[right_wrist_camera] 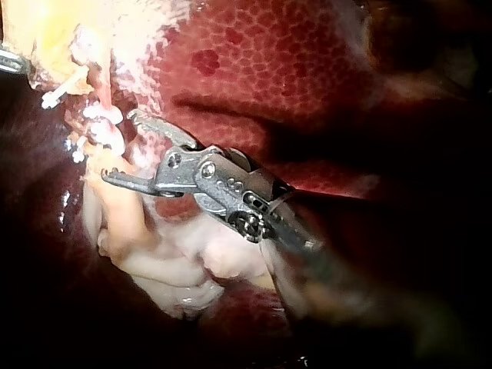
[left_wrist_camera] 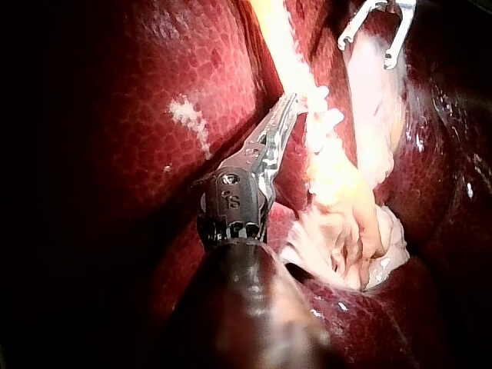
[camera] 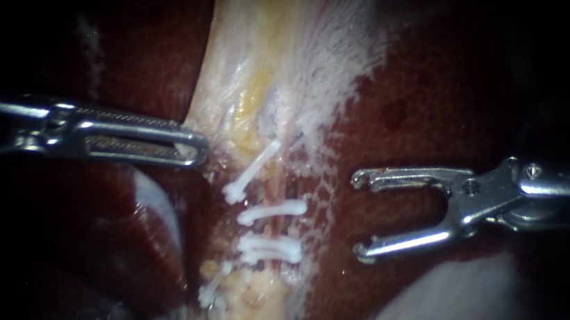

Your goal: Going back third clip right tube

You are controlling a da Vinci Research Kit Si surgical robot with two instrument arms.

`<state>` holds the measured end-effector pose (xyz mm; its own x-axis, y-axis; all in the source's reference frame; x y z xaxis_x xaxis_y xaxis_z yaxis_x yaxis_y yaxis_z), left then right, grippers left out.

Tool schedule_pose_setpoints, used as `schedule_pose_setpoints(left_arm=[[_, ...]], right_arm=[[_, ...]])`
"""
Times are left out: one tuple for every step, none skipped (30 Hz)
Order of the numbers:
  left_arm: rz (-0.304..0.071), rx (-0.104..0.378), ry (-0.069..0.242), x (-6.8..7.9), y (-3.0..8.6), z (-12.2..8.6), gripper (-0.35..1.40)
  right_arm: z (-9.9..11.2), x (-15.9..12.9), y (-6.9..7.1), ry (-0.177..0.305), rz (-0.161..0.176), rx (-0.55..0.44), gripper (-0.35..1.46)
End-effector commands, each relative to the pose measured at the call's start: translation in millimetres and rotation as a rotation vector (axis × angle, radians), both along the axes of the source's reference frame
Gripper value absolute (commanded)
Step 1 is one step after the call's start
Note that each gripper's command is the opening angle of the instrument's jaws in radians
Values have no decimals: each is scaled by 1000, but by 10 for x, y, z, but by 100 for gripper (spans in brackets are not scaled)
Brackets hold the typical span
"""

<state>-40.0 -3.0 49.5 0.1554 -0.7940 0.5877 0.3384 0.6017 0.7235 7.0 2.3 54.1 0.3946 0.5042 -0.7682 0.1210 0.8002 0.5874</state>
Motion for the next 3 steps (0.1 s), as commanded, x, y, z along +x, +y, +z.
schedule_pose_setpoints(left_arm=[[0,0,0,0,0,0,-35],[0,0,0,0,0,0,-35],[0,0,0,0,0,0,-35]], right_arm=[[0,0,0,0,0,0,60],[0,-1,0,0,0,0,60],[0,-1,0,0,0,0,60]])
